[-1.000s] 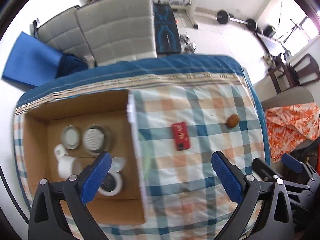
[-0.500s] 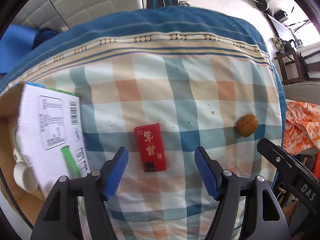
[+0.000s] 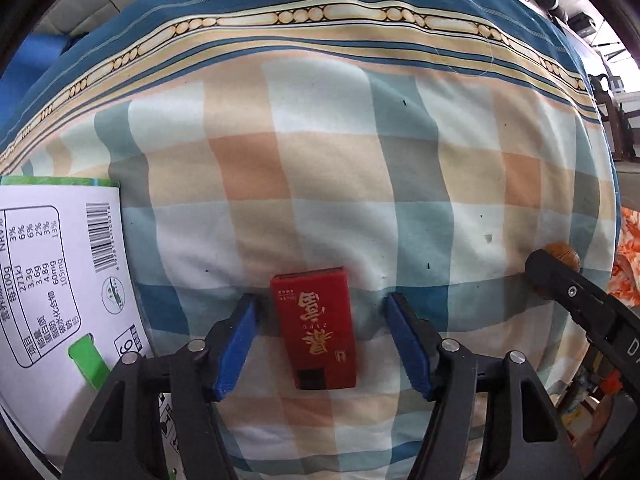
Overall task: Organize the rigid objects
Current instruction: 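Grasp the red packet with the left tool while the right tool grasps the brown nut, then carry the red packet and brown nut over the box and lower them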
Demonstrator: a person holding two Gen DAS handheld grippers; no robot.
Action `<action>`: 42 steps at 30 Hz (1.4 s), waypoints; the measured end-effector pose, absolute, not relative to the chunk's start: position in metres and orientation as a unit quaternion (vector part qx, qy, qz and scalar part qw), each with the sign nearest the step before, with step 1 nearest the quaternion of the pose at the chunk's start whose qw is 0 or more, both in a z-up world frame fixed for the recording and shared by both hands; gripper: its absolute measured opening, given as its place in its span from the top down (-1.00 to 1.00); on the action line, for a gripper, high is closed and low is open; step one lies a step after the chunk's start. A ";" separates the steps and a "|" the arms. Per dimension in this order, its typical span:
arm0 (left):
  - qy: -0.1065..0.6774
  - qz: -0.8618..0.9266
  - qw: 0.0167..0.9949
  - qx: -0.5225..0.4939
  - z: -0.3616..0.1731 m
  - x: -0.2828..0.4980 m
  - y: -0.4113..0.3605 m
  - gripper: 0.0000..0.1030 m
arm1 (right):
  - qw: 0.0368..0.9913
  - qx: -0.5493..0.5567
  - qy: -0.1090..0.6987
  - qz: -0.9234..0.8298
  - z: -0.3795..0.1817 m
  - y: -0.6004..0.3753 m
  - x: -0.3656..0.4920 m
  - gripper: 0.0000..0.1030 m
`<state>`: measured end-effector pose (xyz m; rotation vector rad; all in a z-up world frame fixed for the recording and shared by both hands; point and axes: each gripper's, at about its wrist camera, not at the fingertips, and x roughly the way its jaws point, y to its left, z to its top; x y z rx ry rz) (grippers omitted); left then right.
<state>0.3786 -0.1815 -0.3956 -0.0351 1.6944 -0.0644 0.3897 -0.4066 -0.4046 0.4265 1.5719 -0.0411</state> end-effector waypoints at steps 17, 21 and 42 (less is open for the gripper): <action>0.718 -0.042 0.694 -0.015 -0.353 0.345 -0.179 0.40 | 0.691 0.134 0.710 -0.003 -0.394 -0.379 0.370 0.29; 0.713 -0.051 0.699 -0.020 -0.338 0.340 -0.178 0.40 | 0.700 0.128 0.702 0.003 -0.378 -0.378 0.361 0.29; 0.623 -0.094 0.772 -0.080 -0.209 0.286 -0.078 0.40 | 0.756 0.113 0.638 0.093 -0.229 -0.298 0.291 0.29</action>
